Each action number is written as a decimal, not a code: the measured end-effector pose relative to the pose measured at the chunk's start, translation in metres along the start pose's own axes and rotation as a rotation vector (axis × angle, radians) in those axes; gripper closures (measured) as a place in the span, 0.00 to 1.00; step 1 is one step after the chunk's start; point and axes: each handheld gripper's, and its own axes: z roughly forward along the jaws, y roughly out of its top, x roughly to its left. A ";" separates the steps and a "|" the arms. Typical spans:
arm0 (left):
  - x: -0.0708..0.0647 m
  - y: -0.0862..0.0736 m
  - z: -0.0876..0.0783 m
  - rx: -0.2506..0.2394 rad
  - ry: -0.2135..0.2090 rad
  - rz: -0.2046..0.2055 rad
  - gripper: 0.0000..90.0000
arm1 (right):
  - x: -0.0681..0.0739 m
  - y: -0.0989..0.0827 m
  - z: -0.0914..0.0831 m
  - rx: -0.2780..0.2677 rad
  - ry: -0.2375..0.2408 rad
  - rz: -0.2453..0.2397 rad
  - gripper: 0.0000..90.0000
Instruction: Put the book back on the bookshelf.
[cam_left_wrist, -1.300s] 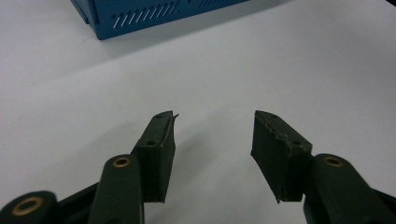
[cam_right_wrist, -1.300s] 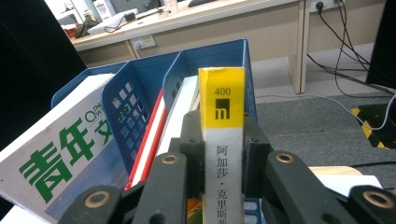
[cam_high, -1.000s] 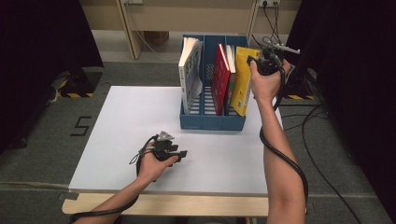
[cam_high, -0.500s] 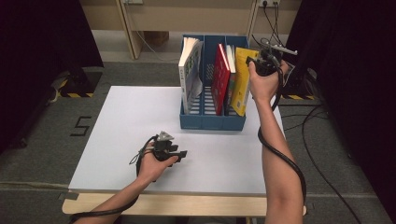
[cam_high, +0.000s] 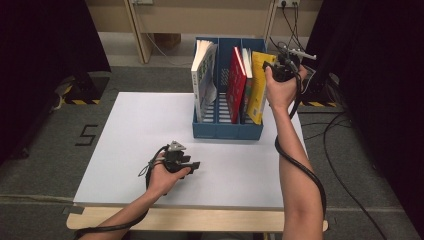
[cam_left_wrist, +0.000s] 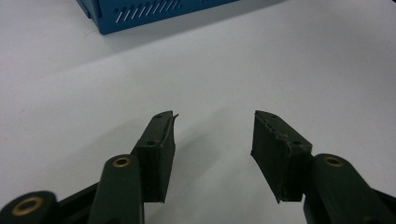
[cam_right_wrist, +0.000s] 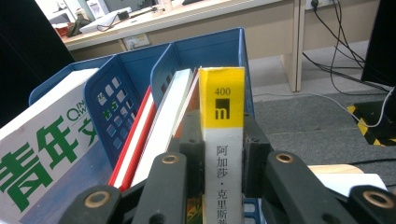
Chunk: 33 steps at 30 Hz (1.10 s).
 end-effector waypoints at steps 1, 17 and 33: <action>0.000 0.000 0.000 0.000 0.000 0.000 0.54 | 0.000 0.000 0.001 0.000 0.000 0.000 0.85; 0.002 -0.001 -0.001 -0.002 0.000 -0.006 0.54 | 0.004 -0.002 0.009 -0.001 -0.009 -0.008 0.85; 0.002 -0.001 0.000 -0.003 0.000 -0.012 0.54 | 0.004 -0.007 0.016 -0.006 -0.016 -0.011 0.85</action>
